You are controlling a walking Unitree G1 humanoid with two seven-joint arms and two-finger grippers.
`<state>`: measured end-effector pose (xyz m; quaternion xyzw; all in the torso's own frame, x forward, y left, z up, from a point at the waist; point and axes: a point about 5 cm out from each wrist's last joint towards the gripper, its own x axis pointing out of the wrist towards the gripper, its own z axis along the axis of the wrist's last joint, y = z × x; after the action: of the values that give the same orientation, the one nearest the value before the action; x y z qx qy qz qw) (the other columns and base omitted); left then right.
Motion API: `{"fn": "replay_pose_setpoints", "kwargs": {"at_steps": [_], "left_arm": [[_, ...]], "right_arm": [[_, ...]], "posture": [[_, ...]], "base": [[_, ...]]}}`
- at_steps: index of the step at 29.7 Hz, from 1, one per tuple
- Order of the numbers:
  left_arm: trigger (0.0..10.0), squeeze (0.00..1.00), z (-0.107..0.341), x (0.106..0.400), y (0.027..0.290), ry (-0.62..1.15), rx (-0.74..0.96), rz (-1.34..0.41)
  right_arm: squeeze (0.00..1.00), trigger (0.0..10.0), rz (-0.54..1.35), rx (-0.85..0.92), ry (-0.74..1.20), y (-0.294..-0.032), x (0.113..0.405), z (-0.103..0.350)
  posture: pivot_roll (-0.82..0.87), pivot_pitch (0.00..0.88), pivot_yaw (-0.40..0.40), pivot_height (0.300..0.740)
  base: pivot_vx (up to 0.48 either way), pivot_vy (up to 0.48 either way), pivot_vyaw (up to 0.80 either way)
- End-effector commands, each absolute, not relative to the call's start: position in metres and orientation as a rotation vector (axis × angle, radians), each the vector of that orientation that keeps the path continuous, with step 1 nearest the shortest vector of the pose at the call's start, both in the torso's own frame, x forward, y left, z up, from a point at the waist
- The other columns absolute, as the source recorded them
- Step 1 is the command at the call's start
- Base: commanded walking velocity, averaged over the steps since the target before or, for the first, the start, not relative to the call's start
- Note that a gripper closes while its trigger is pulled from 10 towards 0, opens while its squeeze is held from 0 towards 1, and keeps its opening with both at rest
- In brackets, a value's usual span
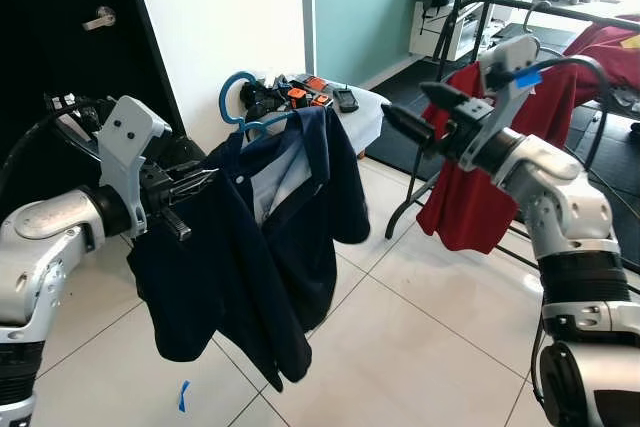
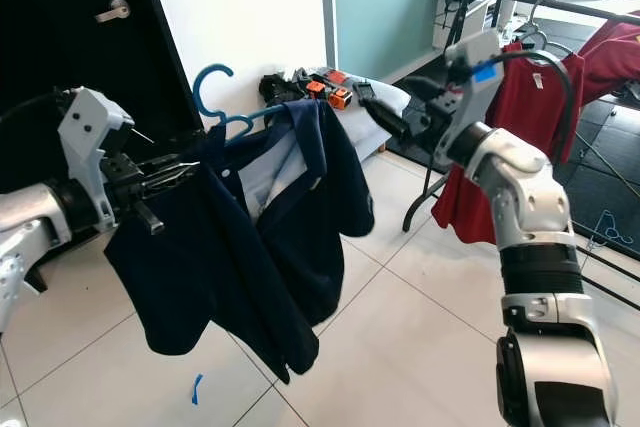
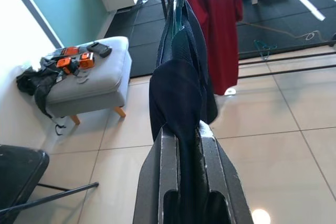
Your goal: Hang hanger
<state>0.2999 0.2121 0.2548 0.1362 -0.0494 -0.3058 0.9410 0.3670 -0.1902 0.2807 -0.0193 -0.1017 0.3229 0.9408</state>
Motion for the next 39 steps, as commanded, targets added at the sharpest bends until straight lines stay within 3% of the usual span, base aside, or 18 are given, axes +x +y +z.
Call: {"fn": "replay_pose_setpoints", "kwargs": {"at_steps": [1,17,25,30,39], "left_arm": [[10.0,0.00,0.268,0.300,0.212,-0.164,0.268,-0.616],[10.0,0.00,0.270,0.307,0.199,-0.178,0.252,-0.635],[10.0,0.00,0.306,0.297,0.201,-0.235,0.287,-0.757],[10.0,0.00,0.315,0.295,0.205,-0.246,0.298,-0.773],[10.0,0.00,0.332,0.287,0.199,-0.288,0.265,-0.815]], "right_arm": [[0.00,10.0,0.660,-0.055,-0.193,-0.187,0.368,0.276],[0.00,10.0,0.712,-0.103,-0.183,-0.171,0.366,0.268],[0.00,10.0,0.911,-0.203,-0.272,-0.163,0.346,0.289],[0.00,10.0,0.892,-0.216,-0.288,-0.166,0.346,0.294],[0.00,10.0,0.679,-0.313,-0.264,-0.175,0.363,0.296]], "posture": [[-0.06,0.000,0.065,0.740],[-0.06,0.000,0.062,0.740],[-0.06,0.000,0.058,0.740],[-0.06,0.000,0.060,0.740],[-0.06,0.000,0.058,0.740]], "base": [[0.000,0.000,0.00],[0.000,0.000,0.00],[0.000,0.000,0.00],[0.000,0.000,0.00],[0.000,0.000,0.00]]}}
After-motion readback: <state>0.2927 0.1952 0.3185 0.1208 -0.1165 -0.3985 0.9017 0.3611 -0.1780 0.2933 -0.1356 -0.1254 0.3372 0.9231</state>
